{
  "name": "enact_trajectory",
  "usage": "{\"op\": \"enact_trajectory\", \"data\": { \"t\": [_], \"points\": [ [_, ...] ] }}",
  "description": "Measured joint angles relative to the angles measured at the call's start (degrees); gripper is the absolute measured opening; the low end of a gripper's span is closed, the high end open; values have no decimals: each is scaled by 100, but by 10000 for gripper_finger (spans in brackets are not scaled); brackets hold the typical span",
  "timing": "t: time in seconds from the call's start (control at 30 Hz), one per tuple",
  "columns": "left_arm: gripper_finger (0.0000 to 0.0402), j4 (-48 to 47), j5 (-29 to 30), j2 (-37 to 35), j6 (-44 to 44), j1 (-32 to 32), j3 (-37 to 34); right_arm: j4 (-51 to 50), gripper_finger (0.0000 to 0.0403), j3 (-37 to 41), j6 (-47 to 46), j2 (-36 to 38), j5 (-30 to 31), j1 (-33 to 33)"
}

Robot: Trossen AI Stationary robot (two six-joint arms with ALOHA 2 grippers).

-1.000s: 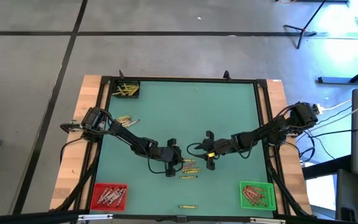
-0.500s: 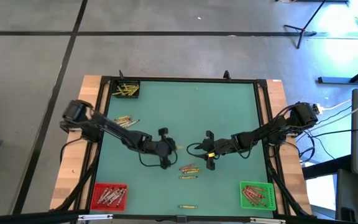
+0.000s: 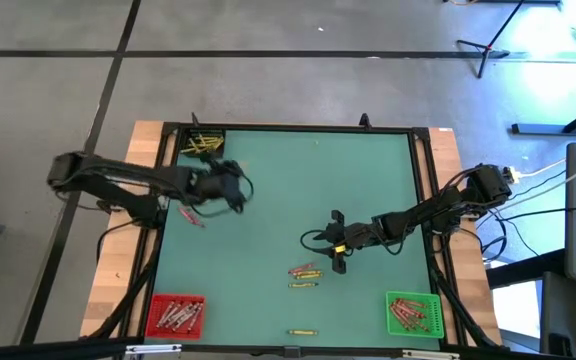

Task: Sort crayons
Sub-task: Put the middle yellow crayon into the black bin

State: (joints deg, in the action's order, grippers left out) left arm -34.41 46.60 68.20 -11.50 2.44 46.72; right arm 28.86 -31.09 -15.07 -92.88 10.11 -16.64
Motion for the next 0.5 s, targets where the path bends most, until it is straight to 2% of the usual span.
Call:
{"op": "enact_trajectory", "data": {
  "t": [0.17,0.33,0.5],
  "points": [
    [14,53,102,-631,0,1191,-702,8,170,0,-13,0,8,2],
    [15,620,29,-714,336,2223,-1379,16,170,0,-13,0,27,3],
    [15,1429,-366,-701,836,2919,-1764,14,170,0,-13,0,85,7]
  ]
}}
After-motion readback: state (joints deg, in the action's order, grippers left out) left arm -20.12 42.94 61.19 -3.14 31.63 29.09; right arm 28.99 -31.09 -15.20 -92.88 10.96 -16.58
